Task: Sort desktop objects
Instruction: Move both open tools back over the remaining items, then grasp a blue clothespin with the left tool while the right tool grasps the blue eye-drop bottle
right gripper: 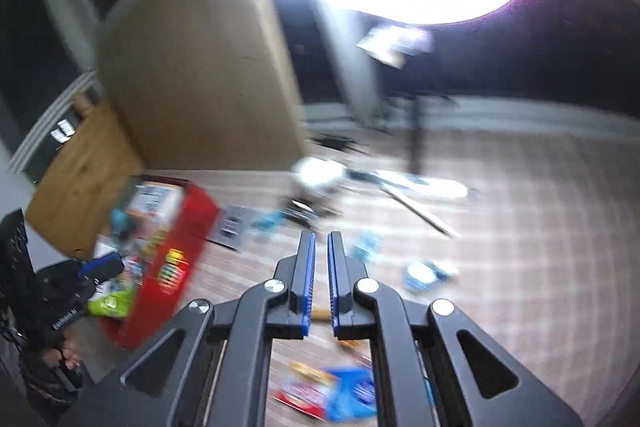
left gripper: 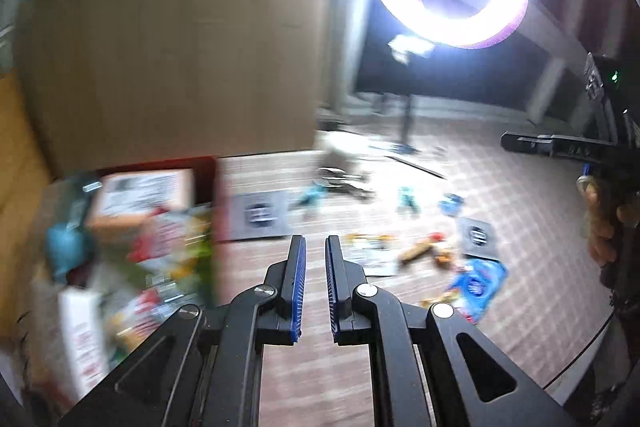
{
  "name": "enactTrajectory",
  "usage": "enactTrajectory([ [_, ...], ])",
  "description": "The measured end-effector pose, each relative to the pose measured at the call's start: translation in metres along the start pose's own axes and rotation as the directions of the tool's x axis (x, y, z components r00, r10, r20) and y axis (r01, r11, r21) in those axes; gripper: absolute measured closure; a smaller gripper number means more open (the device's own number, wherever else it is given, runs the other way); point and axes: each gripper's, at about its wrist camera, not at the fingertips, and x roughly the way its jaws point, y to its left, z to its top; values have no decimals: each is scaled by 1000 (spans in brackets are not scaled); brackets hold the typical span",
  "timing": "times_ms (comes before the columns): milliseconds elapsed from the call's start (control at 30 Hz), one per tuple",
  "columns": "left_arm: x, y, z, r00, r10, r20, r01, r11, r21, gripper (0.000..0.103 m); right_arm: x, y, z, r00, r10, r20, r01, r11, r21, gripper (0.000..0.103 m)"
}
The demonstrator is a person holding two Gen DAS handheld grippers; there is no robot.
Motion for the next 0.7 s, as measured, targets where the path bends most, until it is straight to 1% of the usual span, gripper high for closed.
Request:
enactTrajectory([
  [33, 12, -12, 4, 999, -28, -15, 29, 999, 20, 93, -2, -16, -6, 1000, -21, -1, 21, 999, 28, 96],
  [133, 47, -44, 11, 993, -96, -63, 100, 993, 68, 91, 5, -60, -23, 996, -81, -47, 86, 990, 114, 96],
  [200, 70, -59, 14, 988, -123, -99, 131, 988, 82, 82, 12, -82, -35, 993, -84, -77, 95, 984, 151, 95],
  [233, 81, -65, 16, 985, -130, -113, 140, 986, 89, 81, 17, -91, -39, 992, -88, -96, 103, 981, 164, 93],
  [267, 92, -69, 18, 984, -129, -121, 140, 986, 85, 81, 22, -96, -42, 990, -91, -105, 107, 981, 164, 87],
  [333, 114, -79, 21, 980, -137, -142, 150, 985, 84, 80, 33, -101, -46, 989, -86, -120, 105, 982, 158, 82],
  [367, 125, -82, 23, 977, -142, -162, 156, 984, 82, 78, 40, -103, -47, 989, -78, -128, 98, 983, 154, 79],
  [400, 136, -86, 25, 973, -144, -180, 161, 983, 82, 72, 47, -105, -47, 988, -70, -137, 91, 984, 150, 77],
  [467, 155, -96, 29, 970, -128, -206, 152, 983, 107, 69, 62, -104, -44, 985, -65, -160, 86, 988, 126, 67],
  [500, 165, -102, 30, 968, -117, -223, 146, 982, 117, 69, 69, -103, -42, 985, -55, -165, 73, 992, 103, 66],
  [567, 183, -112, 34, 963, -114, -243, 149, 980, 131, 69, 82, -100, -36, 985, -31, -168, 44, 996, 76, 53],
  [633, 199, -122, 38, 959, -107, -264, 150, 978, 147, 68, 95, -96, -31, 985, -7, -172, 16, 999, 51, 51],
  [700, 214, -130, 41, 957, -87, -278, 139, 975, 173, 68, 104, -96, -27, 981, -25, -192, 36, 998, 55, 51],
])
